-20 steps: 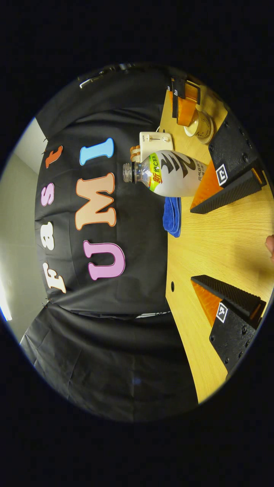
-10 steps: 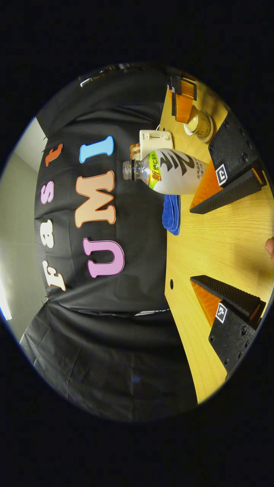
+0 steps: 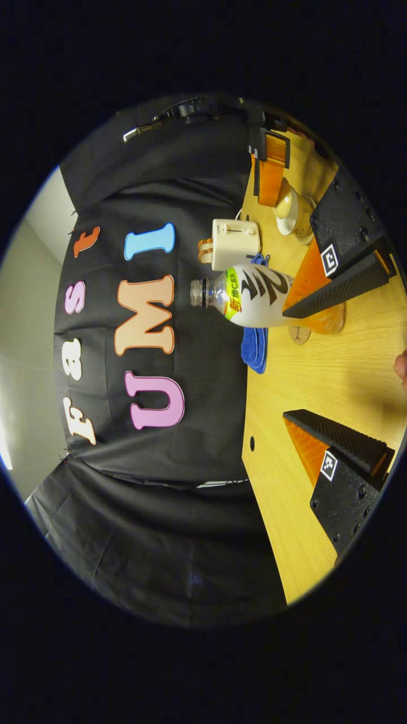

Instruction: Open the teacup lid with one hand, grasp the water bottle and pour water into the teacup with the other hand; after pouring, place the water bottle on the coaster and then close the teacup lid.

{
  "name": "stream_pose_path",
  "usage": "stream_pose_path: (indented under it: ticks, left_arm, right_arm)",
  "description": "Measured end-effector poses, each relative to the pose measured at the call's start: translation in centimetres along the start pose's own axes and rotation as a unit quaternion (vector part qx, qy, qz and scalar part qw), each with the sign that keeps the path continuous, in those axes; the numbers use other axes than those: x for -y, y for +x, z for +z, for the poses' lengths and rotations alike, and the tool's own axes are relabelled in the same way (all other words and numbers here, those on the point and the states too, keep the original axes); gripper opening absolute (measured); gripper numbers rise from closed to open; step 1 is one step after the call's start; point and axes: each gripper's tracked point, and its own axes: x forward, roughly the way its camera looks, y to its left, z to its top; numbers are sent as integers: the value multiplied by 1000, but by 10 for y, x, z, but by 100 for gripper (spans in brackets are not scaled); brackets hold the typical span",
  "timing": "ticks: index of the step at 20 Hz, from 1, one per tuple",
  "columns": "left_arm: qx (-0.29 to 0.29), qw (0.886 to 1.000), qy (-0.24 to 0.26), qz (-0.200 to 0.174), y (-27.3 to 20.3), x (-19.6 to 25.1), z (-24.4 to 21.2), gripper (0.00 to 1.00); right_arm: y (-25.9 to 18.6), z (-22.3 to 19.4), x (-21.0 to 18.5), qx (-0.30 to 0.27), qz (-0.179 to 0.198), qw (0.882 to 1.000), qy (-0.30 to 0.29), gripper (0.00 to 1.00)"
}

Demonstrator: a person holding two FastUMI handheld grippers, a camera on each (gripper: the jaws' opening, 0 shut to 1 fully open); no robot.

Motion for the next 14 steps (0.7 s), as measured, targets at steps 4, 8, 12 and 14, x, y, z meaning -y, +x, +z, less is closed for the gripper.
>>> stream_pose_path:
  ticks: [4, 8, 12, 14]
  left_arm:
    - [-8, 999, -3, -31, -3, 21, -2, 94]
    - [-14, 998, -6, -55, 1, 40, -6, 95]
    - [-28, 997, -11, -72, 12, 58, -14, 95]
    - [-31, 997, 0, -68, 19, 59, -15, 95]
  right_arm:
    - [-7, 9, 5, 6, 3, 1000, 8, 30]
    - [-16, 14, 11, 9, 4, 1000, 20, 31]
    - [-25, 21, 23, 19, -4, 1000, 21, 30]
    - [-31, 24, 29, 24, -10, 999, 19, 29]
